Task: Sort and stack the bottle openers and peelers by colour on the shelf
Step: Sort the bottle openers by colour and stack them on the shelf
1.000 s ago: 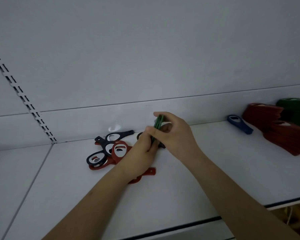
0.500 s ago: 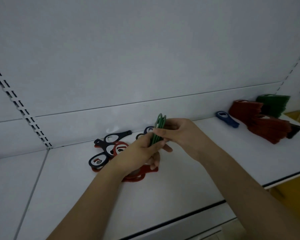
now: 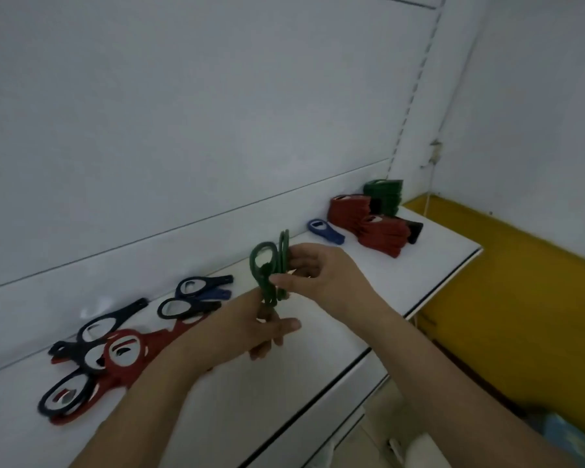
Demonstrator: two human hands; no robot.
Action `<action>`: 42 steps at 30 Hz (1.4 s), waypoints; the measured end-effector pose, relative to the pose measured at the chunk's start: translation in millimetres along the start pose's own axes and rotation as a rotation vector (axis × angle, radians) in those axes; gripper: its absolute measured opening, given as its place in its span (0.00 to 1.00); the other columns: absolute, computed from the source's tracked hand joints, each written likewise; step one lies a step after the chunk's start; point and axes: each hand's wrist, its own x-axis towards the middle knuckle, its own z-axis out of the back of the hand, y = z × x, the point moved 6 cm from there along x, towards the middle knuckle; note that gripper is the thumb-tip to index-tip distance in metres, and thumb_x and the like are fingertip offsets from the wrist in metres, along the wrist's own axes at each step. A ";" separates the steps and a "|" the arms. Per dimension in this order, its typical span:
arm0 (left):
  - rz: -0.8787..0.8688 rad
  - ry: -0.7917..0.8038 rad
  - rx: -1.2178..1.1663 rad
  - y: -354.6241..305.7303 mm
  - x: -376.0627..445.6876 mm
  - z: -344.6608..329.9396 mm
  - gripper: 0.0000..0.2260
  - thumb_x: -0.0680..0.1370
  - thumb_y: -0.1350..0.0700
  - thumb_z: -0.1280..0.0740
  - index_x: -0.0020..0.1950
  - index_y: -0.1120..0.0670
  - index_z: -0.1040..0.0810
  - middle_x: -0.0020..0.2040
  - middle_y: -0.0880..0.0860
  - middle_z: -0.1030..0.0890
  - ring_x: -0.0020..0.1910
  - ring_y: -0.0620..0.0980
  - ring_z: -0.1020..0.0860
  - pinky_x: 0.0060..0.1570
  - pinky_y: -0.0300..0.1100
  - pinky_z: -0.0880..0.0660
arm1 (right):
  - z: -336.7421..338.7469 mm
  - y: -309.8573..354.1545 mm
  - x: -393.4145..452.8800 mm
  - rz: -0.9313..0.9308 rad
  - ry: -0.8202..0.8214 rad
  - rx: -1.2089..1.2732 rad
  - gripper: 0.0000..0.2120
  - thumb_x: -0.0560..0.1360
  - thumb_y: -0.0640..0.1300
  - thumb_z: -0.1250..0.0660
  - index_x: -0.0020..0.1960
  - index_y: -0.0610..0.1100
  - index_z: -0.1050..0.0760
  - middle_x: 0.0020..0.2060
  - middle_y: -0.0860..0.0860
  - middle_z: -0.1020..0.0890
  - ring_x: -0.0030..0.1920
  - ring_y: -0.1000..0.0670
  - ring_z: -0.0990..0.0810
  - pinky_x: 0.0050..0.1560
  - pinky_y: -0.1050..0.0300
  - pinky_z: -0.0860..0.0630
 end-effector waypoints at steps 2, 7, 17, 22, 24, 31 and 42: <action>-0.002 -0.032 -0.026 -5.2 19.3 -14.4 0.10 0.79 0.50 0.31 0.59 0.45 0.28 0.37 0.52 0.18 0.29 0.46 0.23 0.32 0.39 0.25 | 39.3 -6.7 -3.9 0.002 -0.064 0.014 0.14 0.71 0.47 0.24 0.56 0.49 0.19 0.47 0.55 0.14 0.45 0.58 0.16 0.45 0.68 0.22; 0.035 -0.164 -0.173 -18.8 68.4 -51.2 0.06 0.83 0.58 0.38 0.51 0.56 0.22 0.33 0.51 0.20 0.29 0.46 0.23 0.31 0.38 0.25 | 72.1 -59.9 13.3 -0.046 -0.061 -0.048 0.12 0.72 0.46 0.24 0.54 0.47 0.19 0.47 0.52 0.14 0.46 0.55 0.16 0.47 0.59 0.19; 0.059 -0.183 0.416 -24.3 116.1 -38.0 0.09 0.85 0.60 0.45 0.57 0.58 0.25 0.52 0.49 0.23 0.44 0.38 0.27 0.44 0.22 0.33 | 70.8 -112.3 77.7 0.024 0.035 0.110 0.11 0.67 0.48 0.21 0.48 0.50 0.17 0.42 0.55 0.14 0.41 0.53 0.15 0.49 0.52 0.18; 0.132 -0.091 0.337 -22.8 117.0 -37.2 0.06 0.83 0.63 0.42 0.56 0.60 0.26 0.43 0.45 0.26 0.35 0.31 0.29 0.39 0.24 0.32 | 70.8 -107.6 83.0 0.118 0.084 0.128 0.10 0.68 0.44 0.22 0.43 0.57 0.20 0.35 0.60 0.16 0.36 0.57 0.19 0.41 0.60 0.19; 0.135 -0.094 0.287 -21.8 118.4 -34.6 0.06 0.81 0.64 0.40 0.53 0.58 0.25 0.41 0.45 0.26 0.33 0.31 0.29 0.37 0.26 0.32 | 75.8 -102.8 81.4 0.139 0.059 0.113 0.09 0.69 0.44 0.22 0.44 0.55 0.19 0.34 0.61 0.16 0.35 0.59 0.20 0.40 0.64 0.22; -0.134 -0.517 0.454 -19.3 145.0 -13.2 0.20 0.79 0.66 0.39 0.68 0.50 0.26 0.51 0.48 0.26 0.47 0.41 0.28 0.52 0.27 0.31 | 176.0 -58.6 68.3 0.196 -0.165 0.031 0.08 0.69 0.50 0.23 0.44 0.59 0.20 0.36 0.56 0.16 0.35 0.57 0.20 0.39 0.64 0.22; -0.031 -0.692 0.699 4.5 169.2 -23.6 0.26 0.72 0.49 0.44 0.64 0.60 0.21 0.57 0.62 0.26 0.54 0.64 0.30 0.52 0.59 0.29 | 331.8 -146.5 109.6 -0.365 -0.165 -0.911 0.17 0.72 0.55 0.26 0.38 0.42 0.23 0.29 0.48 0.24 0.28 0.53 0.31 0.27 0.62 0.39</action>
